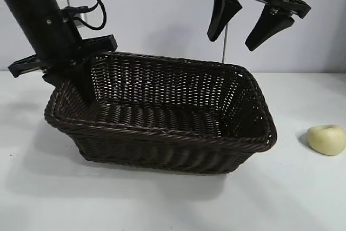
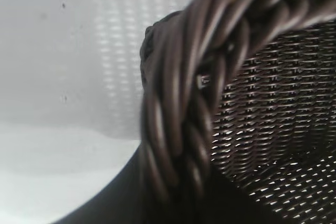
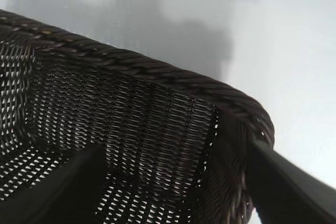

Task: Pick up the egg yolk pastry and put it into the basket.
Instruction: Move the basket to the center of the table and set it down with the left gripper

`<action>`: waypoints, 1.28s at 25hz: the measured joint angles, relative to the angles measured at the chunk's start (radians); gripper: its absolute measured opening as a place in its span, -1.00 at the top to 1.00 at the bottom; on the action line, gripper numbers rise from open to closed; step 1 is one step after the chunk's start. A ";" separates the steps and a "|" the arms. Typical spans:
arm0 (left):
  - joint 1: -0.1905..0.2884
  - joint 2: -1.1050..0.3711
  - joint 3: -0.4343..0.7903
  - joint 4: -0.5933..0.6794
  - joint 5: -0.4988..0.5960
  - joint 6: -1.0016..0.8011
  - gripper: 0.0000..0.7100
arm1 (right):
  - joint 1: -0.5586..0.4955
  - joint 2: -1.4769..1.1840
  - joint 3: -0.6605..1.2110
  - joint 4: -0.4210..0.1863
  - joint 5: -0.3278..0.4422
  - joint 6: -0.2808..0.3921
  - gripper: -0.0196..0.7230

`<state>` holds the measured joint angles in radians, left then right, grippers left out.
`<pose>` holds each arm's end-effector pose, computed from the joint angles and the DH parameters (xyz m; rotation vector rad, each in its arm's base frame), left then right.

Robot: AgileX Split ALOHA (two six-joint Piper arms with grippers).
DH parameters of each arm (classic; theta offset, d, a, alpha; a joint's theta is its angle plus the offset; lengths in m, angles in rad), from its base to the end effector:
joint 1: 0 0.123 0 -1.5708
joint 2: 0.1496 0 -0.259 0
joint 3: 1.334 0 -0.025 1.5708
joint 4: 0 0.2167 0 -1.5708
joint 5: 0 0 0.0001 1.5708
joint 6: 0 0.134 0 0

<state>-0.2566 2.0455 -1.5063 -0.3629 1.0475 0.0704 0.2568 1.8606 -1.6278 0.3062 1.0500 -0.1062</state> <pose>0.3474 -0.1338 0.1341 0.2375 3.0512 -0.5025 0.3567 0.1299 0.2313 -0.3580 2.7346 0.4470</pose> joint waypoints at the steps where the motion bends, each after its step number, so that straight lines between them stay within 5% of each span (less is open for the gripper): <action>1: 0.014 0.004 0.000 -0.010 0.001 0.007 0.72 | 0.000 0.000 0.000 0.000 0.000 0.000 -0.51; 5: 0.048 0.016 -0.003 -0.051 0.000 0.030 0.72 | 0.000 0.000 0.000 0.000 0.001 0.000 -0.51; 24: 0.048 0.085 -0.009 -0.095 -0.008 0.071 0.71 | 0.000 0.000 0.000 0.000 0.000 0.000 -0.51; 26: 0.048 0.086 -0.009 -0.102 -0.014 0.072 0.61 | 0.000 0.000 0.000 0.000 0.000 0.000 -0.51; 32: 0.048 0.086 -0.010 -0.121 -0.027 0.074 -0.27 | 0.000 0.000 0.000 0.000 0.000 0.000 -0.51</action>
<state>-0.2083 2.1318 -1.5161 -0.4842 1.0209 0.1446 0.2568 1.8606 -1.6278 0.3057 1.0502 -0.1062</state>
